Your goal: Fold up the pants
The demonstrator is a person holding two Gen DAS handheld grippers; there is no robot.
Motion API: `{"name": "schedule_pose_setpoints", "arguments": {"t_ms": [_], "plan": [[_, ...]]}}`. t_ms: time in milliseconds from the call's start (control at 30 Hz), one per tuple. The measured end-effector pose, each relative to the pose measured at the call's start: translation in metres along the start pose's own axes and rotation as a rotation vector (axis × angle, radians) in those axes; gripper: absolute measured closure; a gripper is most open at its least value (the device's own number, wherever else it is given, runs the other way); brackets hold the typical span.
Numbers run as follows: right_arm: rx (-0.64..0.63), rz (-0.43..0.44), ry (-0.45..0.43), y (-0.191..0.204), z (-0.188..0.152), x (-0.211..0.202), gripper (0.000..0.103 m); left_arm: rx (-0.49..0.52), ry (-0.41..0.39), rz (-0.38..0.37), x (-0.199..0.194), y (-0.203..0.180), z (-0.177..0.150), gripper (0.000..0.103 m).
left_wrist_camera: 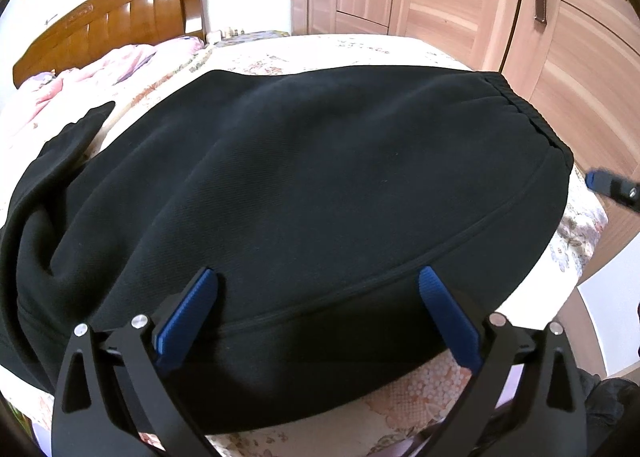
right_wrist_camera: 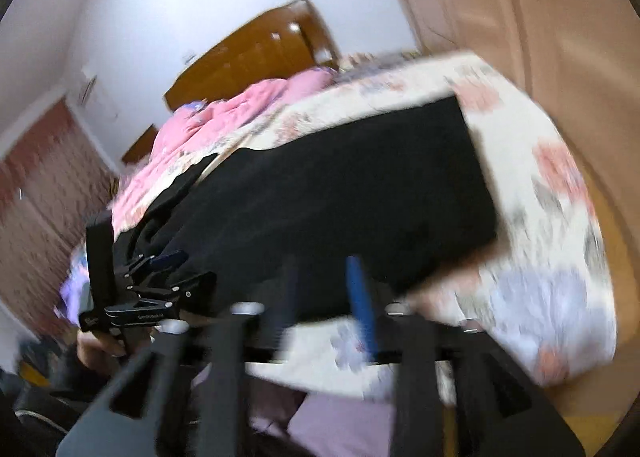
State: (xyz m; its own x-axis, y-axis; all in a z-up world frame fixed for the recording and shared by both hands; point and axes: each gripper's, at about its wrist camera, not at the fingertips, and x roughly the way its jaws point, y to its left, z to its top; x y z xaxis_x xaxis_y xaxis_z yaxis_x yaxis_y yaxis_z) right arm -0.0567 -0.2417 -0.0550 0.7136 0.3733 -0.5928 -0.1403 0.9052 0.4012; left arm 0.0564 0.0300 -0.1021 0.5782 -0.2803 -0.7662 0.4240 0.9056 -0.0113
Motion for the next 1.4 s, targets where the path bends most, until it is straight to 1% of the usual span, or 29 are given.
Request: {"name": "schedule_pose_setpoints", "arguments": {"t_ms": [33, 100, 133, 200, 300, 333, 367, 467, 500, 533, 600, 633, 700, 733, 767, 833, 867, 967, 1067, 1100, 1133, 1167, 1200, 1233, 1267, 1300, 1333, 1367, 1400], "plan": [[-0.027, 0.003, 0.008, 0.007, 0.002, 0.007, 0.035, 0.0, 0.0, 0.0, 0.0, 0.0, 0.0, 0.002], [-0.1, 0.037, 0.029, 0.024, 0.003, 0.026, 0.035, -0.001, 0.002, 0.002, 0.0, 0.0, 0.0, 0.002], [-0.148, 0.025, 0.05, 0.034, 0.003, 0.038, 0.035, 0.0, 0.003, 0.003, 0.0, 0.0, 0.0, 0.002], [-0.251, -0.027, 0.064, 0.05, 0.0, 0.056, 0.035, -0.001, 0.005, 0.003, 0.0, -0.001, 0.0, 0.002], [-0.421, -0.161, 0.114, 0.063, -0.017, 0.083, 0.034, -0.002, 0.01, -0.002, 0.0, -0.001, 0.0, 0.002], [-0.455, -0.167, 0.09, 0.064, -0.022, 0.079, 0.034, 0.002, 0.013, -0.003, 0.0, -0.002, 0.001, 0.002], [-0.467, -0.173, 0.103, 0.063, -0.025, 0.078, 0.034, 0.013, 0.015, -0.002, -0.001, -0.002, 0.001, 0.002], [-0.432, -0.137, 0.132, 0.053, -0.019, 0.063, 0.035, 0.026, 0.0, 0.04, -0.011, 0.011, 0.009, 0.002], [-0.416, -0.125, 0.113, 0.049, -0.011, 0.055, 0.034, 0.014, -0.014, 0.045, -0.016, 0.021, 0.016, 0.002], [-0.406, -0.121, 0.083, 0.047, -0.004, 0.049, 0.034, -0.009, -0.029, 0.041, -0.021, 0.033, 0.024, 0.002], [-0.388, -0.129, 0.016, 0.036, 0.018, 0.039, 0.031, -0.1, -0.068, 0.024, -0.032, 0.069, 0.05, 0.002], [-0.382, -0.148, -0.003, 0.03, 0.029, 0.039, 0.031, -0.152, -0.091, 0.027, -0.036, 0.087, 0.065, 0.002], [-0.359, -0.185, -0.033, 0.012, 0.057, 0.045, 0.03, -0.195, -0.108, 0.007, -0.034, 0.111, 0.091, 0.003], [-0.344, -0.188, -0.035, 0.009, 0.064, 0.051, 0.03, -0.199, -0.097, -0.009, -0.025, 0.122, 0.108, 0.004], [-0.322, -0.196, -0.03, 0.002, 0.074, 0.058, 0.03, -0.191, -0.079, -0.014, -0.016, 0.127, 0.12, 0.008], [-0.278, -0.2, -0.025, -0.011, 0.094, 0.074, 0.03, -0.15, -0.016, -0.029, 0.009, 0.131, 0.14, 0.013], [-0.264, -0.196, -0.022, -0.015, 0.099, 0.08, 0.03, -0.112, 0.022, -0.043, 0.029, 0.13, 0.151, 0.014], [-0.23, -0.21, 0.005, -0.028, 0.11, 0.101, 0.03, -0.047, 0.09, -0.06, 0.066, 0.123, 0.165, 0.014], [-0.228, -0.233, 0.043, -0.035, 0.108, 0.118, 0.03, -0.004, 0.109, -0.037, 0.092, 0.117, 0.174, 0.015], [-0.224, -0.229, 0.049, -0.035, 0.102, 0.12, 0.029, 0.0, 0.115, -0.036, 0.101, 0.116, 0.177, 0.017], [-0.219, -0.227, 0.056, -0.034, 0.099, 0.126, 0.029, 0.001, 0.121, -0.043, 0.106, 0.115, 0.178, 0.03], [-0.212, -0.226, 0.064, -0.035, 0.095, 0.129, 0.029, 0.002, 0.125, -0.041, 0.113, 0.115, 0.176, 0.052], [-0.207, -0.223, 0.071, -0.036, 0.092, 0.129, 0.029, 0.002, 0.124, -0.05, 0.118, 0.114, 0.175, 0.058], [-0.206, -0.22, 0.072, -0.037, 0.092, 0.129, 0.028, -0.001, 0.115, -0.055, 0.118, 0.114, 0.174, 0.07], [-0.202, -0.218, 0.076, -0.036, 0.093, 0.13, 0.028, -0.005, 0.088, -0.019, 0.117, 0.114, 0.176, 0.085], [-0.193, -0.213, 0.085, -0.038, 0.093, 0.13, 0.028, -0.012, 0.058, 0.062, 0.114, 0.115, 0.18, 0.091], [-0.185, -0.209, 0.089, -0.039, 0.092, 0.13, 0.028, -0.035, 0.034, 0.107, 0.112, 0.12, 0.185, 0.103], [-0.178, -0.202, 0.089, -0.041, 0.092, 0.13, 0.028, -0.083, 0.016, 0.174, 0.111, 0.13, 0.189, 0.103], [-0.173, -0.195, 0.087, -0.042, 0.092, 0.129, 0.028, -0.113, 0.022, 0.161, 0.112, 0.138, 0.192, 0.103]]}}
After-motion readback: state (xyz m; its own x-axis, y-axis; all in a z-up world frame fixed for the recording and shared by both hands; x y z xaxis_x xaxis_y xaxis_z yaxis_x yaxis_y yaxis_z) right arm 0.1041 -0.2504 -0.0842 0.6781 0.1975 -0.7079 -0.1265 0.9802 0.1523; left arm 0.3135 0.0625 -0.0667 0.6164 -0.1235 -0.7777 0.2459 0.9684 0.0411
